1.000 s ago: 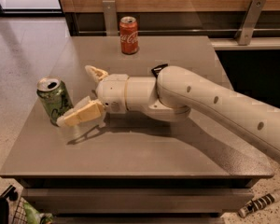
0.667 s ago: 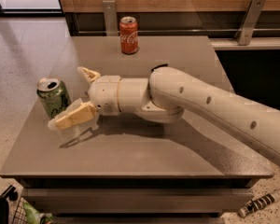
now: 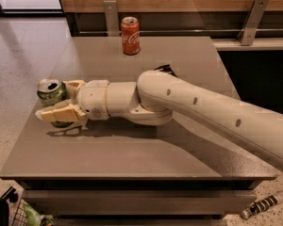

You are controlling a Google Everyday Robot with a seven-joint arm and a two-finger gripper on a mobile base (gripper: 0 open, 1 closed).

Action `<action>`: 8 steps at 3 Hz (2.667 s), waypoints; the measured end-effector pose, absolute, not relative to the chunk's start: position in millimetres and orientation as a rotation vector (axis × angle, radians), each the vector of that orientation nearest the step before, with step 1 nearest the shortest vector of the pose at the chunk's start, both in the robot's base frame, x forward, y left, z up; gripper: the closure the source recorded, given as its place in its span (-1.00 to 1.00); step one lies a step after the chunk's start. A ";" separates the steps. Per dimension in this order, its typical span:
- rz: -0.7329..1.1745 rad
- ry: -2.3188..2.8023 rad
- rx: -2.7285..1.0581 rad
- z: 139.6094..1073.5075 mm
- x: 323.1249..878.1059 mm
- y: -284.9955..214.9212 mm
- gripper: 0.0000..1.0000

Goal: Knock green can over

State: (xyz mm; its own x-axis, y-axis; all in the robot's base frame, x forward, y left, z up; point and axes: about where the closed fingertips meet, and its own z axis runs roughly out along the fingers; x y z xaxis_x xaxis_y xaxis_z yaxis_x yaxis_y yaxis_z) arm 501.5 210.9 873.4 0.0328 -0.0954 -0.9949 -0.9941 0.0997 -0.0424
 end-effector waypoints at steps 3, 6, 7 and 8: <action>1.069 1.288 -1.229 874.8 497.4 217.2 1.00; 0.936 1.405 -1.409 896.9 514.6 197.7 1.00; 0.869 1.463 -1.502 900.2 523.9 189.5 1.00; 0.803 1.526 -1.618 891.1 524.1 187.8 1.00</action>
Offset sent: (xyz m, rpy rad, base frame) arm -0.0012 0.0026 0.0000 0.0003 0.0003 0.0048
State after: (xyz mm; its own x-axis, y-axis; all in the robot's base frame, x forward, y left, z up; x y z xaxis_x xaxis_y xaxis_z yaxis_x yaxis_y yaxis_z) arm 524.1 187.8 891.1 0.0885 -0.5183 -0.8506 -0.9946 0.0008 -0.1039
